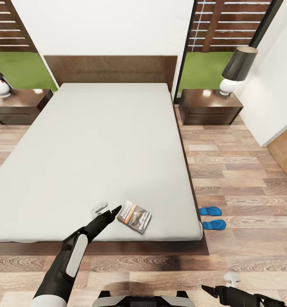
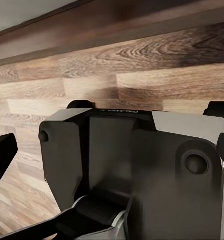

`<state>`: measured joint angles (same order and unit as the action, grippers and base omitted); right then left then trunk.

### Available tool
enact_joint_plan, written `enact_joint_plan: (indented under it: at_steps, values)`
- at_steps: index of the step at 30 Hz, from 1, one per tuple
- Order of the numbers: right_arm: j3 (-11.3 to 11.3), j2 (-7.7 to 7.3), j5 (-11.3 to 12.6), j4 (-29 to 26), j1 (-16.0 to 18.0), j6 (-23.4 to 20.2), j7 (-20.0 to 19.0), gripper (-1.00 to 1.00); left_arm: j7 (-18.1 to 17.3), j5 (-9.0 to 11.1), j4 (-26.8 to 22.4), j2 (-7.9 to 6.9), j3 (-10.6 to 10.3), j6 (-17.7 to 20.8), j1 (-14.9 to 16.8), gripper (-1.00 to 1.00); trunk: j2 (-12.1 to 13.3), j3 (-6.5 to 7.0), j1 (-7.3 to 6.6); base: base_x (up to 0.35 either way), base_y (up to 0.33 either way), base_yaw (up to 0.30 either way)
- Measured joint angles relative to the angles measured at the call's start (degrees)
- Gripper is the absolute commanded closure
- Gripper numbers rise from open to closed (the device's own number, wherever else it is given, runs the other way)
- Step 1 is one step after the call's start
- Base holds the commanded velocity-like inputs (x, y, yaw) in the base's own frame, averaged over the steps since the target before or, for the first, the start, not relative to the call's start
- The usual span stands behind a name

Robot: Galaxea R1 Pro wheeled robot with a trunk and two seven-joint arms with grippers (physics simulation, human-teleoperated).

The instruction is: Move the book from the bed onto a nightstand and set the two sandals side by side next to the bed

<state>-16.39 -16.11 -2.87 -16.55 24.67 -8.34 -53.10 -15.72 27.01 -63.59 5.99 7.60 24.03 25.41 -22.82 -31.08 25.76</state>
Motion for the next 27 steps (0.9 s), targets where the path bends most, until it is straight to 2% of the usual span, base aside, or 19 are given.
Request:
enact_joint_plan:
  at_steps: [10, 17, 19, 22, 24, 26, 27]
  values:
    - [0.0, 0.0, 0.0, 0.0, 0.0, 0.08, 0.0, -1.0, -0.01, 0.03, 0.0, 0.0, 0.06, 0.03, 0.01, -1.0, 0.0, -0.88, 0.0, 0.0, 0.0, 0.0]
    - [0.0, 0.0, 0.0, 0.0, 0.0, 0.14, 0.0, -1.0, 0.08, 0.12, -1.24, 0.02, 0.01, 0.25, 0.03, -1.0, 0.0, -1.01, 0.0, 0.0, 0.0, 0.0]
    - [0.03, 0.02, 0.01, 0.0, 0.0, 0.17, 0.0, -1.0, 0.54, 1.4, -4.42, 0.07, 0.01, 0.89, 1.14, -1.0, -0.01, -1.01, 0.0, 0.0, 0.0, 0.0]
    - [0.03, 0.05, 0.0, 0.0, 0.0, 0.18, 0.0, -1.0, 3.09, 3.77, -5.59, 0.08, 0.01, 1.77, 3.9, -1.0, 0.0, -1.01, 0.0, 0.0, 0.0, 0.0]
    - [0.04, 0.07, 0.01, 0.0, 0.0, 0.18, 0.0, -1.0, 8.72, 7.32, -5.12, 0.15, 0.0, 2.43, 6.94, -1.0, 0.0, -1.01, 0.0, 0.0, 0.0, 0.0]
    - [0.07, 0.08, 0.0, 0.0, 0.0, 0.18, 0.0, -1.0, 14.83, 11.69, -2.87, 0.28, -0.06, 2.6, 9.08, -1.0, 0.0, -1.02, 0.0, 0.0, 0.0, 0.0]
    - [0.07, 0.08, 0.0, 0.0, 0.0, 0.18, 0.0, -1.0, 15.59, 12.39, -2.14, 0.3, -0.08, 2.56, 9.33, -1.0, 0.0, -1.02, 0.0, 0.0, 0.0, 0.0]
